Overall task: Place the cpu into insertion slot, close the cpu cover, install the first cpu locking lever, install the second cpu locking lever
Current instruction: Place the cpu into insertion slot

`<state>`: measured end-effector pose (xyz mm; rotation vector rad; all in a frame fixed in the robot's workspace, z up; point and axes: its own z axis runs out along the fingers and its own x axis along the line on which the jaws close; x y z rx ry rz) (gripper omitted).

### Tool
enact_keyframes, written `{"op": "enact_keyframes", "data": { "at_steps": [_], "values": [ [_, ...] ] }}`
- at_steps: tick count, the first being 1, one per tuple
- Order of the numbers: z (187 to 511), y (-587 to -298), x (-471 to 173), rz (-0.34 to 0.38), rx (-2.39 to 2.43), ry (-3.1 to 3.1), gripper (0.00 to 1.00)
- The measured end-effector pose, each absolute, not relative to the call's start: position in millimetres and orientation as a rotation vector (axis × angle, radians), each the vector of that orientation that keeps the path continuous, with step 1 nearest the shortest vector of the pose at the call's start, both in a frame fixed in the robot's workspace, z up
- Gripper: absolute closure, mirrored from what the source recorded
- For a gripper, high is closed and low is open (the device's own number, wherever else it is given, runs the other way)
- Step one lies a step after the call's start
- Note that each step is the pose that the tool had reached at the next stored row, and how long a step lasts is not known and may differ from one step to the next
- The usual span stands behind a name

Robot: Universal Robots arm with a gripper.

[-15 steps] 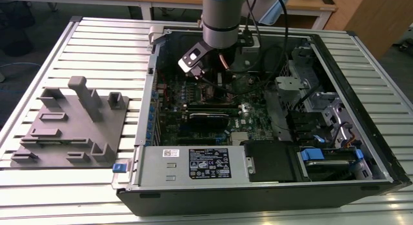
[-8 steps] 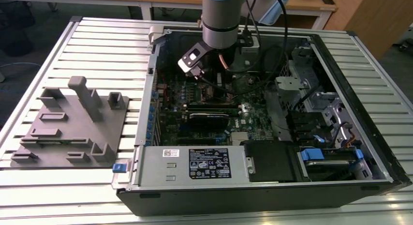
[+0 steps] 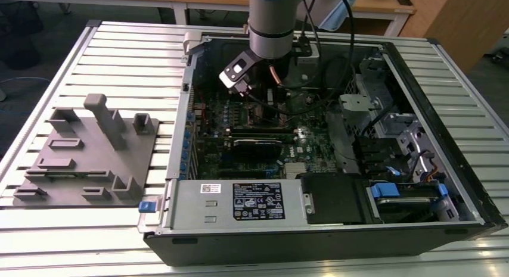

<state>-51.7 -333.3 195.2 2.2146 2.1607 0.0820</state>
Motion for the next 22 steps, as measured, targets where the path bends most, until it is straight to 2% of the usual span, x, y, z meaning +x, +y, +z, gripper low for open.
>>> {"op": "enact_keyframes", "data": {
  "at_steps": [22],
  "values": [
    [193.0,-333.3,-52.2,0.081,2.214,2.161,0.46]
  ]
}}
